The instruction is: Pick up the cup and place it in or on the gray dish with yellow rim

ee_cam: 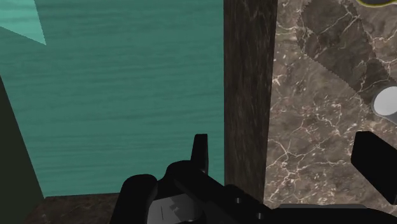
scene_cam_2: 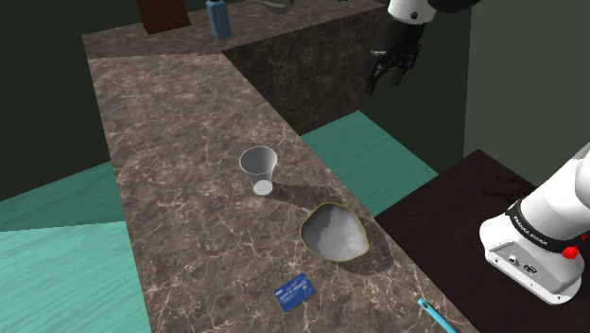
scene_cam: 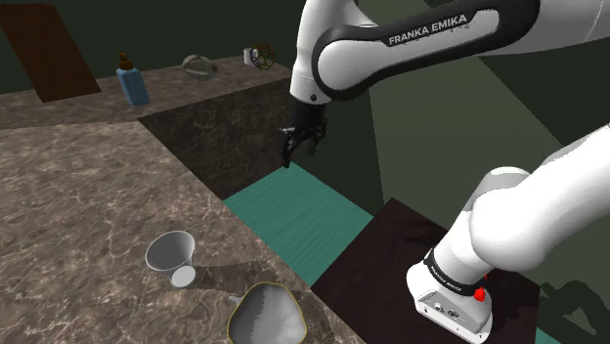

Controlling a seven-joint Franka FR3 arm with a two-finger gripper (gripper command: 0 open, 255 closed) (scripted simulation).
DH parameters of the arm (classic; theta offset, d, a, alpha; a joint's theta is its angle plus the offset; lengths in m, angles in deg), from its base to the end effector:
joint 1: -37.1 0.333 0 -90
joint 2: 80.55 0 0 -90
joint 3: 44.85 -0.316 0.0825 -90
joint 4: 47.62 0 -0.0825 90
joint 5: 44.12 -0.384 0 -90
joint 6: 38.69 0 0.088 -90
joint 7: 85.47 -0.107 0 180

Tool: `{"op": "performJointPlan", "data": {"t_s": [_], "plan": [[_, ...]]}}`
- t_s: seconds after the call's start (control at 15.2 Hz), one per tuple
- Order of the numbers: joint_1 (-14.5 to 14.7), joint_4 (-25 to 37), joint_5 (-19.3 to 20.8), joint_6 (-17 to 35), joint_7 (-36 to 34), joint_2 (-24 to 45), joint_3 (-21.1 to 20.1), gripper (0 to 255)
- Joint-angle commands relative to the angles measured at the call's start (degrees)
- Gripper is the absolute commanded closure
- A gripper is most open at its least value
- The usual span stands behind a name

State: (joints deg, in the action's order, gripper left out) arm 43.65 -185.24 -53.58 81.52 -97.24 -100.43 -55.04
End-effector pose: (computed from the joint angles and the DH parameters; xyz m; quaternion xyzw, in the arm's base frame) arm 0.4203 0.1371 0.4471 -0.9989 0.0014 -0.0094 0.0456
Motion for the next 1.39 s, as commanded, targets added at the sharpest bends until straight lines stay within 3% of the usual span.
{"op": "performJointPlan", "data": {"t_s": [0.0, 0.59, 1.32], "plan": [[0.8, 1.1, -0.9, 2.4, -0.6, 3.3, -1.0, 0], [4.3, 8.9, -3.0, 11.9, -3.9, 19.8, -5.4, 0], [9.9, 25.0, -1.0, 18.4, -8.6, 40.9, -8.4, 0]]}}
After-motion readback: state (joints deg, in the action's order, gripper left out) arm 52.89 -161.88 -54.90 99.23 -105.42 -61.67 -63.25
